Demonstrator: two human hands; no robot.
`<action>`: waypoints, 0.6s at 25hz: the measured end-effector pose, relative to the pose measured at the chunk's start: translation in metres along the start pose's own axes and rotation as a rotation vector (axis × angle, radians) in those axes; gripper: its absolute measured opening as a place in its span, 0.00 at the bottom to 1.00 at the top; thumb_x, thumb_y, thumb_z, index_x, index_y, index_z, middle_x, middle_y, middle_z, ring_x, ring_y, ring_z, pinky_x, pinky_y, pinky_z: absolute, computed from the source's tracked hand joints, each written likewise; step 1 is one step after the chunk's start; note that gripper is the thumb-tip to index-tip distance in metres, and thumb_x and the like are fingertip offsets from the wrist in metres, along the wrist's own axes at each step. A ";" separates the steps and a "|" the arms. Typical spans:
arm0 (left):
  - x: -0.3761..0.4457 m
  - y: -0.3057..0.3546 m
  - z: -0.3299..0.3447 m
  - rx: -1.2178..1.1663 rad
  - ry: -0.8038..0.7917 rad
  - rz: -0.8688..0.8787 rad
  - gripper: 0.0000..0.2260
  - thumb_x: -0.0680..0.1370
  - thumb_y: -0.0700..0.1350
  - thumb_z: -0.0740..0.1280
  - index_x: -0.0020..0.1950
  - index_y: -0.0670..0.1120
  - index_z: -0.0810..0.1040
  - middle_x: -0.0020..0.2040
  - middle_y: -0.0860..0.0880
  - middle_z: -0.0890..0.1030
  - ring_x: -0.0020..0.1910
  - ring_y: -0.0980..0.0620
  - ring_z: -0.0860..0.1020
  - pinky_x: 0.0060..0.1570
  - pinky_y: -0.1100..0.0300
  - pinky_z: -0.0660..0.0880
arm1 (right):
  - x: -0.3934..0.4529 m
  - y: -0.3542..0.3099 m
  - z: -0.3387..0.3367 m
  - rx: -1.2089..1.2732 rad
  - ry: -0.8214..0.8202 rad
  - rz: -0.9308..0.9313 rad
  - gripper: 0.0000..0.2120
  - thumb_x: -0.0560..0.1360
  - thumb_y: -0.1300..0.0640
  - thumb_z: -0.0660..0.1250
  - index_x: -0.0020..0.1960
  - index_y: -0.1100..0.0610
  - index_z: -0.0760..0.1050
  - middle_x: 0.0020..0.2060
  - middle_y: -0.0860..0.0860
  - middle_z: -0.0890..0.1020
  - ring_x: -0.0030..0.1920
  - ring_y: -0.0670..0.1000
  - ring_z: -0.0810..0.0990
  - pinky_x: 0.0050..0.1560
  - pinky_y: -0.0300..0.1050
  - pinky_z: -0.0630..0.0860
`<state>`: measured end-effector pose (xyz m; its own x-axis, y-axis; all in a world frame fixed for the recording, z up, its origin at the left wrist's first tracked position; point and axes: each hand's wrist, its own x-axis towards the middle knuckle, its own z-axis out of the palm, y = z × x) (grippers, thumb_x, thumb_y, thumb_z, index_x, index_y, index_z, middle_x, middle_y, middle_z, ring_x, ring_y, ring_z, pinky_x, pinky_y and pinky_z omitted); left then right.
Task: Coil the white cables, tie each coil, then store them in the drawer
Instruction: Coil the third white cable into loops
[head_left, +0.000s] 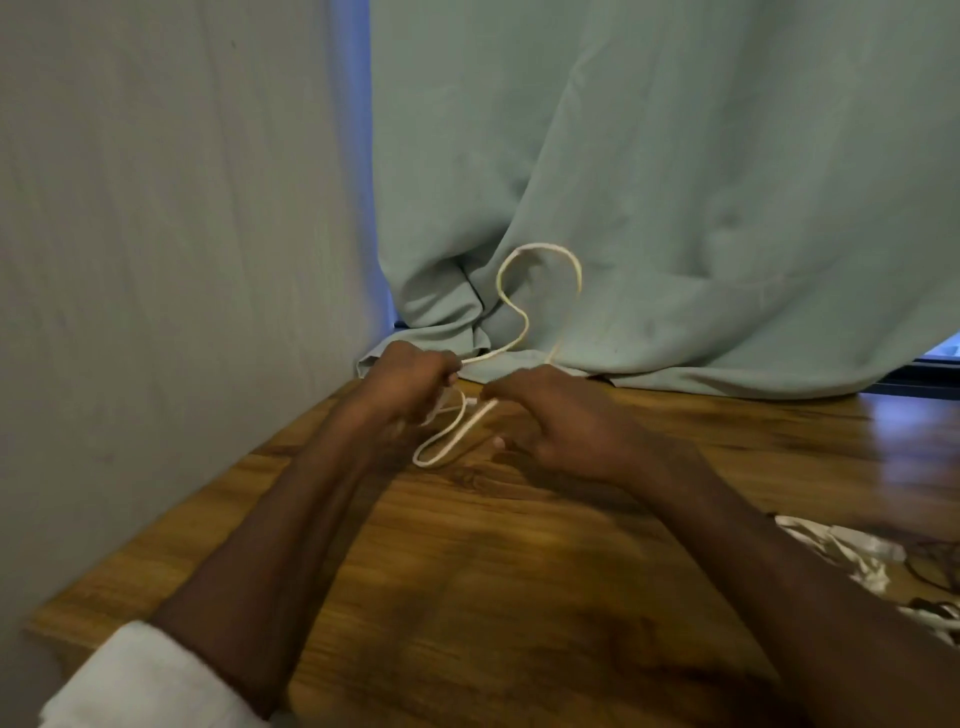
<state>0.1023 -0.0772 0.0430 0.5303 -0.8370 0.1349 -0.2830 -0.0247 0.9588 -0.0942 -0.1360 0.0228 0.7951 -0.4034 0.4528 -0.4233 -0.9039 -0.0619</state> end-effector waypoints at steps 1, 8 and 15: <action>0.001 0.000 -0.003 -0.109 -0.070 -0.045 0.15 0.81 0.43 0.66 0.33 0.46 0.72 0.19 0.52 0.66 0.15 0.56 0.60 0.18 0.67 0.56 | 0.000 0.005 0.005 0.035 -0.055 -0.002 0.18 0.78 0.43 0.69 0.68 0.39 0.76 0.61 0.40 0.82 0.60 0.43 0.78 0.61 0.54 0.78; 0.012 -0.012 -0.023 -0.267 -0.474 -0.168 0.17 0.83 0.41 0.57 0.34 0.47 0.67 0.20 0.54 0.59 0.15 0.58 0.55 0.17 0.67 0.49 | 0.000 0.013 -0.044 1.000 0.294 0.286 0.10 0.85 0.57 0.64 0.57 0.58 0.84 0.47 0.53 0.88 0.51 0.51 0.87 0.44 0.47 0.85; -0.004 -0.012 -0.025 -0.304 -0.893 -0.035 0.14 0.84 0.44 0.63 0.38 0.44 0.73 0.23 0.53 0.56 0.20 0.56 0.51 0.21 0.61 0.49 | -0.005 0.054 -0.043 1.192 0.703 0.830 0.10 0.83 0.65 0.60 0.57 0.60 0.79 0.48 0.62 0.84 0.43 0.56 0.85 0.34 0.46 0.83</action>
<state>0.1235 -0.0602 0.0368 -0.3094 -0.9508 -0.0152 0.0092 -0.0190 0.9998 -0.1395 -0.1767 0.0554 0.0420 -0.9745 0.2202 0.2143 -0.2065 -0.9547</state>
